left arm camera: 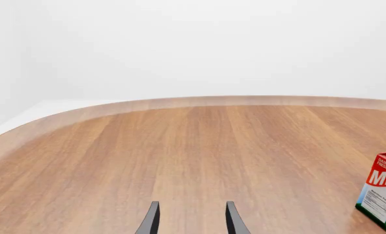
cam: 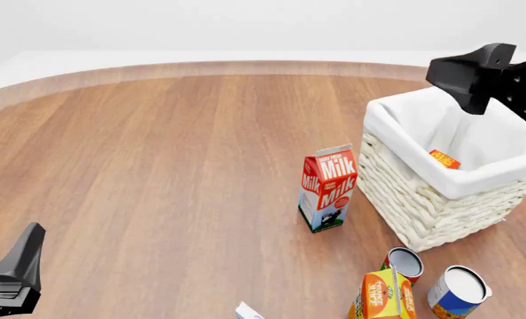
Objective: Pick up the cream cheese box and the butter, and put them in the basket.
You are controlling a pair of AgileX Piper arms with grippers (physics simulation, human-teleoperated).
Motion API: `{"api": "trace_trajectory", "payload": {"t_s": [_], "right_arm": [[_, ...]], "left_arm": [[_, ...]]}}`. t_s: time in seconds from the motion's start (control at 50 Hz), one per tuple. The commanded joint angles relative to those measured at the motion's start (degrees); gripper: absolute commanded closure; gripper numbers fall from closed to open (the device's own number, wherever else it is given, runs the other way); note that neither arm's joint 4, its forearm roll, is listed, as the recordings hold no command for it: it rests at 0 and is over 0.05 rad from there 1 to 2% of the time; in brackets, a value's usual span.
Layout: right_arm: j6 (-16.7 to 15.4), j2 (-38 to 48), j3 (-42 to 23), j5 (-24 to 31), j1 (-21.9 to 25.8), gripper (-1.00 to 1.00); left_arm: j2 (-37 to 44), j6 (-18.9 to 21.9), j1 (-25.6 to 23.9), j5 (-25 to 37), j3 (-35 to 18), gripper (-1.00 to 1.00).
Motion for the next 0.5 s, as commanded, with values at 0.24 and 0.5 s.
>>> {"api": "trace_trajectory", "payload": {"t_s": [0.24, 0.5], "right_arm": [[-8.0, -2.8, -4.1, 7.5, 12.9, -1.0], [-12.5, -0.4, -3.7, 7.3, 17.2, -1.0]], "left_arm": [[0.0, 0.0, 0.0, 0.0, 0.0, -1.0], [0.0, 0.0, 0.0, 0.0, 0.0, -1.0]]}}
